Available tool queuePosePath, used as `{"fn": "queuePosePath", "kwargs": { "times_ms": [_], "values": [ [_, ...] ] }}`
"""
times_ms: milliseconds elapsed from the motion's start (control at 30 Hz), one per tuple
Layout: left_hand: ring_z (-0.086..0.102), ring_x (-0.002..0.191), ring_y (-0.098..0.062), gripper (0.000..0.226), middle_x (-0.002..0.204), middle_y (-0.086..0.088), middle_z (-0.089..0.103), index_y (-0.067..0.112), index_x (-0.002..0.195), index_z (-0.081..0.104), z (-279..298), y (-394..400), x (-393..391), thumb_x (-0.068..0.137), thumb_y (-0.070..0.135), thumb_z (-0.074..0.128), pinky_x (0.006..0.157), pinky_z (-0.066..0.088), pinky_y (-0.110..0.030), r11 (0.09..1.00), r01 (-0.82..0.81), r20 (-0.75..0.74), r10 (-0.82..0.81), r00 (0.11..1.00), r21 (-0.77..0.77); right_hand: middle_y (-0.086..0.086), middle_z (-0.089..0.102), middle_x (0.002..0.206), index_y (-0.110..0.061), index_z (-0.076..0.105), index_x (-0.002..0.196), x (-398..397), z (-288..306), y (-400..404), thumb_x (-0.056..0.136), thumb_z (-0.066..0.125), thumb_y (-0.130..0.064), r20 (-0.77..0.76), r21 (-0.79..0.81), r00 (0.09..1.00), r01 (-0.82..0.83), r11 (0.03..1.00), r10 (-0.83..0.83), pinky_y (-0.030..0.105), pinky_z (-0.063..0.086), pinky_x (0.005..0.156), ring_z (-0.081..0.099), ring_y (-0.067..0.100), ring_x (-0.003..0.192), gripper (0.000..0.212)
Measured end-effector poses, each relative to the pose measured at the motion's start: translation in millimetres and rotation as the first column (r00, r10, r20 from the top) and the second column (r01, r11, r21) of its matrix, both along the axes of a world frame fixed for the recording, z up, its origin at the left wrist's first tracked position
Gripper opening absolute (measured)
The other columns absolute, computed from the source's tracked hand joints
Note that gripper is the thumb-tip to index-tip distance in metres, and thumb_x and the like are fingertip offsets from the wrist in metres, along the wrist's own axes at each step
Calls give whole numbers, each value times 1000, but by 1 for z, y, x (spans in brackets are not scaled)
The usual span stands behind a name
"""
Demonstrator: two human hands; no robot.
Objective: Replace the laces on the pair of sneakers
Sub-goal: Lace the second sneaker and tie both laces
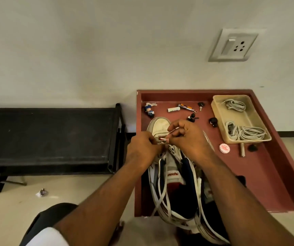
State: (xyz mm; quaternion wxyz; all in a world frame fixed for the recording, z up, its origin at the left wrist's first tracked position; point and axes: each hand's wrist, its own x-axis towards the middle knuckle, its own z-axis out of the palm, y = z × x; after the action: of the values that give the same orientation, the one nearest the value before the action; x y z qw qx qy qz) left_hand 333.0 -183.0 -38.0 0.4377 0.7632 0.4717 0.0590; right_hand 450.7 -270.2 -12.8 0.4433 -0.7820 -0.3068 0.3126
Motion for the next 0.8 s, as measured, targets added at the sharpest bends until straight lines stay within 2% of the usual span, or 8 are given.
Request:
{"fn": "queuePosePath", "kwargs": {
  "times_ms": [67, 133, 200, 333, 433, 567, 700, 800],
  "values": [
    [66, 66, -15, 30, 75, 2, 66, 20, 78, 63, 2, 3, 0, 73, 42, 83, 62, 60, -34, 999, 45, -32, -46, 998, -11, -2, 70, 62, -20, 61, 81, 1, -3, 5, 76, 69, 9, 1, -21, 1000, -25, 999, 25, 24, 54, 66, 67, 6, 63, 31],
    [68, 64, -16, 31, 75, 1, 68, 17, 80, 66, 6, 9, -3, 72, 41, 84, 60, 61, -34, 994, 77, -27, -80, 996, -75, -2, 69, 62, -17, 58, 83, 1, -3, 8, 76, 67, 9, 34, -69, 998, -54, 996, 57, 12, 47, 56, 65, -1, 58, 29],
    [71, 64, -17, 28, 75, -2, 71, 14, 82, 69, 12, 17, -7, 73, 36, 84, 61, 62, -36, 983, 97, -9, -100, 995, -156, 1, 70, 67, -20, 56, 84, 0, -4, 7, 77, 68, 7, 82, -118, 993, -73, 990, 83, 7, 43, 51, 65, -2, 61, 30],
    [73, 71, -13, 7, 80, -4, 74, 10, 86, 75, 17, 35, -12, 84, 17, 75, 70, 62, -31, 953, 105, 3, -109, 994, -283, 4, 71, 72, -25, 53, 81, 3, -11, 9, 78, 69, 4, 102, -140, 989, -89, 986, 104, 12, 50, 56, 69, 12, 72, 33],
    [72, 72, -11, 7, 79, -1, 74, 12, 85, 77, 13, 36, -11, 87, 16, 72, 73, 61, -30, 966, 99, -6, -103, 995, -240, 2, 71, 70, -22, 52, 83, 4, -13, 11, 77, 69, 7, 33, -139, 992, -117, 983, 123, 10, 47, 52, 67, 2, 64, 34],
    [73, 75, -19, 9, 77, -4, 74, 9, 81, 78, 9, 34, -11, 86, 12, 71, 75, 62, -35, 965, 75, 21, -72, 997, -252, 1, 69, 71, -23, 52, 80, -1, -16, 13, 77, 67, 8, 4, -138, 992, -127, 982, 129, 6, 43, 50, 62, -5, 60, 35],
    [73, 76, -24, 8, 79, -11, 75, 3, 84, 77, 9, 32, -14, 86, 4, 70, 70, 62, -30, 939, 2, 83, 28, 996, -345, 9, 67, 76, -24, 49, 74, -4, -21, 13, 78, 69, 6, 24, -104, 997, -77, 992, 80, 8, 45, 51, 68, 12, 71, 36],
    [72, 67, -16, 8, 77, -10, 75, 4, 84, 77, 9, 31, -15, 86, 3, 69, 64, 60, -23, 923, -22, 92, 62, 994, -383, 9, 67, 76, -24, 49, 73, -6, -23, 12, 78, 71, 4, 59, -101, 996, -67, 993, 74, 8, 43, 49, 64, 12, 67, 36]
  ]
}}
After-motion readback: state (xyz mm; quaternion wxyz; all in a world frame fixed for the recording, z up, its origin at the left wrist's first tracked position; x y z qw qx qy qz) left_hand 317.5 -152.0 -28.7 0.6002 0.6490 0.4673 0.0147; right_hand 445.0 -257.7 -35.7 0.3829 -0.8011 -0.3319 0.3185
